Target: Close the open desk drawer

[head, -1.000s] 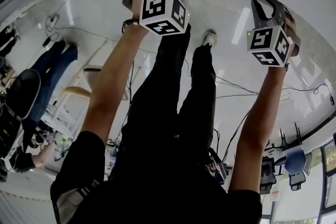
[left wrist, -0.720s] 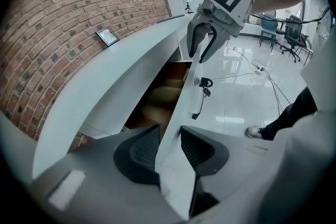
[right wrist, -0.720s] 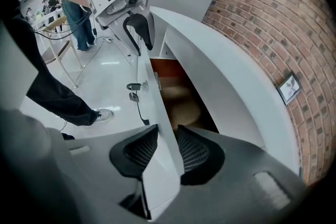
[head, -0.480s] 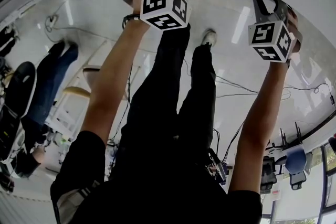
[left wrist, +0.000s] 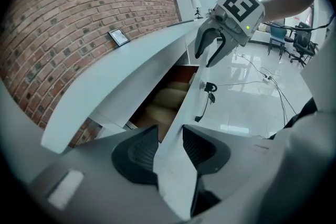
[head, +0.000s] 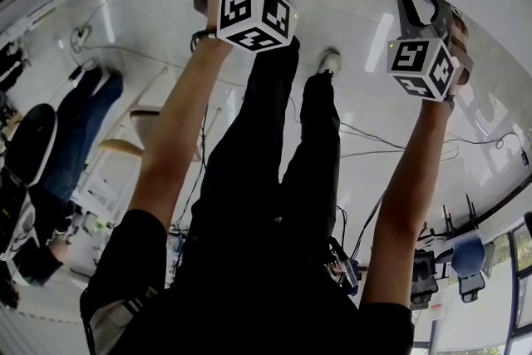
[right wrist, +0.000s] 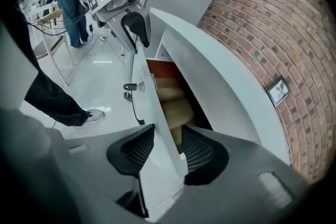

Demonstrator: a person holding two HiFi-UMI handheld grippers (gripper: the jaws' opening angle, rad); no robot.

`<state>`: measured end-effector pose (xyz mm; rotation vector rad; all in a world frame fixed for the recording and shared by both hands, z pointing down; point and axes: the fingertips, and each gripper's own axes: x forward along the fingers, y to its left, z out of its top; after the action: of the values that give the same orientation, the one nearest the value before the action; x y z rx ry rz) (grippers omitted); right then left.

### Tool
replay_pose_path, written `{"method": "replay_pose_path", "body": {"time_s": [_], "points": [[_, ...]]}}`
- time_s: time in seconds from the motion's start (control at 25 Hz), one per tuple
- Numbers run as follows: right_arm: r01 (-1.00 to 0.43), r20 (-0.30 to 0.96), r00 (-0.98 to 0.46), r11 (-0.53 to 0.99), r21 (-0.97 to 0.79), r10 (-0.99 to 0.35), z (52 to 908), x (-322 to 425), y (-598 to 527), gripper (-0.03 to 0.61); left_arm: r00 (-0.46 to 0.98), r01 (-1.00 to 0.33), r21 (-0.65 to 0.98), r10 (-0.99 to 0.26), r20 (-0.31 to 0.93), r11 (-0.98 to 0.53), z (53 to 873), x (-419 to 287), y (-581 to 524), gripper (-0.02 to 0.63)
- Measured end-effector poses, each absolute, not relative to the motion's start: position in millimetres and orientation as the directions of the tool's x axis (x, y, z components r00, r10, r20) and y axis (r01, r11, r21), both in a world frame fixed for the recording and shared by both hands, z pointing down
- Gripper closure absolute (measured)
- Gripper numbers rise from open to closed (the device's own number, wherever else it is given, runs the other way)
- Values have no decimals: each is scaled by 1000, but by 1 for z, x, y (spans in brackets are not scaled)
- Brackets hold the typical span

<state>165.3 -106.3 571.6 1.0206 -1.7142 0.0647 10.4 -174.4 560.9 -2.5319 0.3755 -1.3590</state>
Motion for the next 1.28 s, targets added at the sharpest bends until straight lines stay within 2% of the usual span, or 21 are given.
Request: {"method": "replay_pose_path", "body": {"time_s": [0.2, 0.4, 0.48, 0.56, 0.72, 0.96, 1.28], "points": [[-707, 765, -39, 559, 434, -643, 559, 164, -102, 411, 565, -183, -328, -372, 736, -927, 543, 4, -169, 448], [-810, 688, -35, 423, 406, -725, 539, 157, -90, 411, 611, -257, -287, -385, 691, -923, 526, -1, -153, 453], [-855, 643, -51, 367, 368, -764, 535, 152, -88, 411, 641, -285, -265, -389, 661, -921, 518, -2, -147, 485], [-917, 613, -75, 296, 269, -787, 539, 145, -84, 411, 670, -324, -229, -393, 630, -918, 510, -5, -143, 516], [-993, 577, -116, 78, -90, -808, 557, 149, -74, 411, 713, -375, -187, -411, 567, -908, 488, -3, -136, 588], [-877, 527, -92, -182, -445, -845, 593, 156, -76, 411, 776, -409, -121, -415, 475, -904, 461, 7, -126, 595], [-565, 494, -120, -349, -747, -861, 642, 142, -90, 411, 797, -458, -49, -435, 419, -887, 453, 13, -114, 595]]}}
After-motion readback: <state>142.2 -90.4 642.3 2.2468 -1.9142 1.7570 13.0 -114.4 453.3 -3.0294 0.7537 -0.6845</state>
